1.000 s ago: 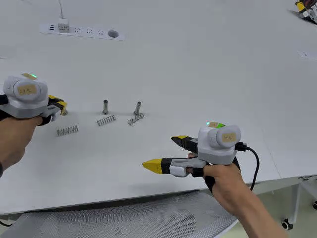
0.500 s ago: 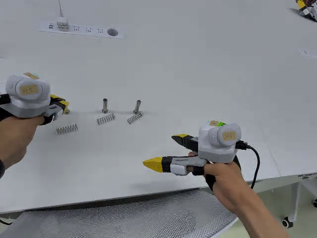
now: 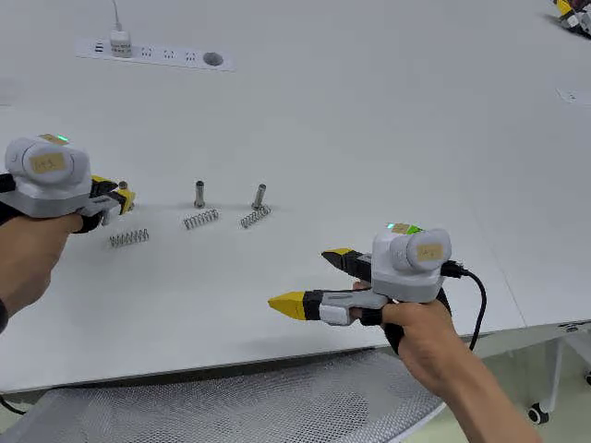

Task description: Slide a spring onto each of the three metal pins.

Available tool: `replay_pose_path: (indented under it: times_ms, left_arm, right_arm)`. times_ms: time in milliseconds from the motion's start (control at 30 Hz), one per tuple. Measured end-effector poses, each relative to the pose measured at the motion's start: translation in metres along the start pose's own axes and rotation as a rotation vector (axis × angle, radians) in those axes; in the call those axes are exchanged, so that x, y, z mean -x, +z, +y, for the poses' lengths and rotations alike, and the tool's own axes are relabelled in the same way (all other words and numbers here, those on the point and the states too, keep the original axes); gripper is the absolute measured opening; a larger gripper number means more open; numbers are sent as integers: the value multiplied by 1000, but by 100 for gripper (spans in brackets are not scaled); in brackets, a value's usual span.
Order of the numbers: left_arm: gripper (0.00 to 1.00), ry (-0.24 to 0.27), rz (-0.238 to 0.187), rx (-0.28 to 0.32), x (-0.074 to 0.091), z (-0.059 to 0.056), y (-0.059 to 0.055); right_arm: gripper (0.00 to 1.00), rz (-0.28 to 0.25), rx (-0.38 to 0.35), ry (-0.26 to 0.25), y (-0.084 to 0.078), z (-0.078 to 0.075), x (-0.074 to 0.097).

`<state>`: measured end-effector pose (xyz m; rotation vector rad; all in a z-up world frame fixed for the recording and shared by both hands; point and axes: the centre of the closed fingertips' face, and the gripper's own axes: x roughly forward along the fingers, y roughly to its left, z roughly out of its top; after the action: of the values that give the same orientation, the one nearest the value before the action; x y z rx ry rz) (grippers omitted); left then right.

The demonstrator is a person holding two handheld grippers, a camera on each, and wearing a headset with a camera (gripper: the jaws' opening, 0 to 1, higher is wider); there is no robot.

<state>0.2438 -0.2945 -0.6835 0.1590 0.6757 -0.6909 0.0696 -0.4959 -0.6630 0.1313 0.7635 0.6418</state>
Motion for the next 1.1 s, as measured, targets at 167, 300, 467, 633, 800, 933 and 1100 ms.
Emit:
replay_pose_path:
  times_ms: [167,300,467,633,800,933,1100]
  left_arm:
    - [23,9,9,6,12,3,-13]
    - [26,10,19,20,22,5,-25]
    - [30,4,16,40,33,5,-34]
    - [36,-10,21,41,40,3,-42]
    - [40,-16,13,44,46,2,-45]
    - [44,-26,-1,44,51,0,-44]
    - [50,-50,-20,37,57,-6,-43]
  right_arm:
    - [83,-3,-4,0,-1,2,0]
    - [83,-5,-8,-5,-3,1,-1]
    - [83,-11,-10,-7,-4,4,-2]
    - [83,-14,-13,-11,-5,5,-3]
    - [83,-17,-14,-10,-5,7,-4]
    - [83,-15,-13,-9,-7,9,-4]
    - [83,-14,-12,-6,-7,10,-6]
